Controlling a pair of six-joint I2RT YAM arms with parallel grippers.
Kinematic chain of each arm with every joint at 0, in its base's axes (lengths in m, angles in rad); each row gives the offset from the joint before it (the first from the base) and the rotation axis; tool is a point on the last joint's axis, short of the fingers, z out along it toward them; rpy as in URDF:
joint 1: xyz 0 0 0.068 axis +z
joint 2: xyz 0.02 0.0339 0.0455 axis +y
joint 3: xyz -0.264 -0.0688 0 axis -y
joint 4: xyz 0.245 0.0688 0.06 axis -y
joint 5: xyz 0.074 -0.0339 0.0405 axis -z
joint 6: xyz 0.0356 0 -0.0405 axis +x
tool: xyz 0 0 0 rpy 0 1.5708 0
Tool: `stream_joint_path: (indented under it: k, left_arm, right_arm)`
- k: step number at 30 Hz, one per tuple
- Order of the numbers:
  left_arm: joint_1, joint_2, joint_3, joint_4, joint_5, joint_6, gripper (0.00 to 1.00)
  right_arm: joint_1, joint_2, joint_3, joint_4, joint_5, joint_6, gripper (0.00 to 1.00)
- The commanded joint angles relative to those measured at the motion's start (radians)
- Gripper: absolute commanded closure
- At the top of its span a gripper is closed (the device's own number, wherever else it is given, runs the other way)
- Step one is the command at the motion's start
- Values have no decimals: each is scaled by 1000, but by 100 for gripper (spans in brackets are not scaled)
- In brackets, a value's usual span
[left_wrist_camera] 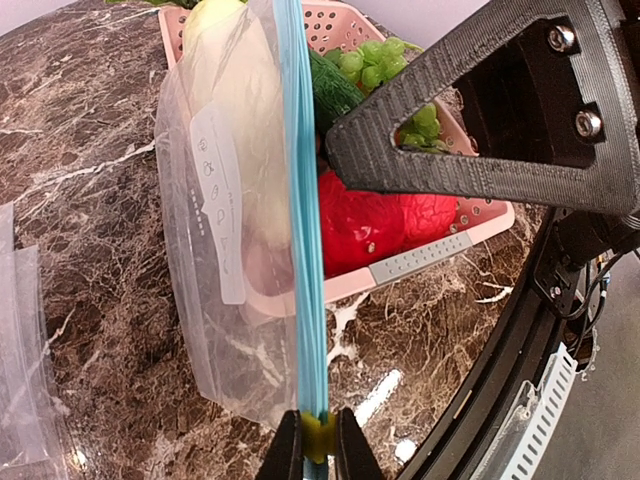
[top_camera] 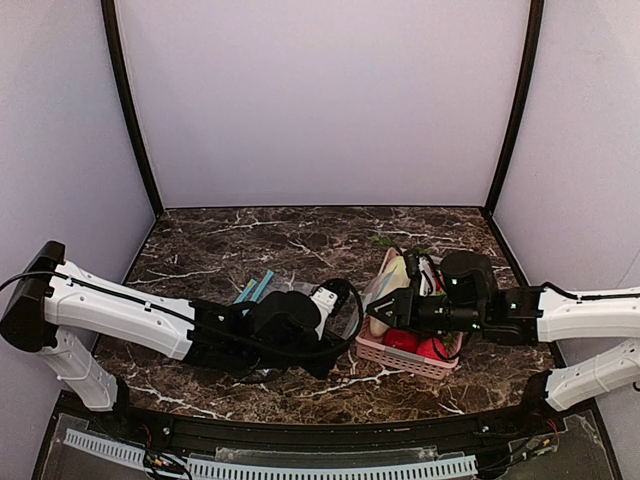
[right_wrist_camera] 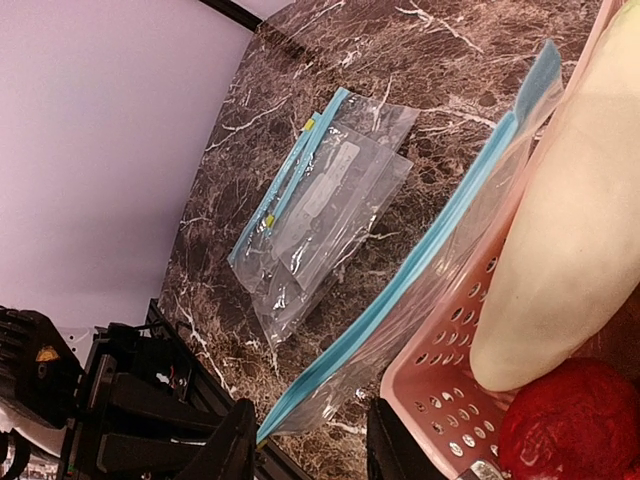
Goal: Place the food in the zip-top bag and seal the zipper
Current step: Pass from the left arm to the right
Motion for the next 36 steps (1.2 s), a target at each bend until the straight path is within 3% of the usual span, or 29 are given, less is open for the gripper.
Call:
stream_joint_path:
  k: [1, 24, 36]
  left_arm:
    - [-9, 4, 28, 9, 5, -7, 99]
    - [-20, 11, 32, 14, 11, -9, 99]
    - [-20, 16, 26, 18, 19, -20, 99]
  right_arm:
    - [8, -7, -15, 3, 21, 7, 64]
    - [8, 11, -24, 19, 29, 30, 68]
    - [8, -21, -35, 36, 29, 40, 64]
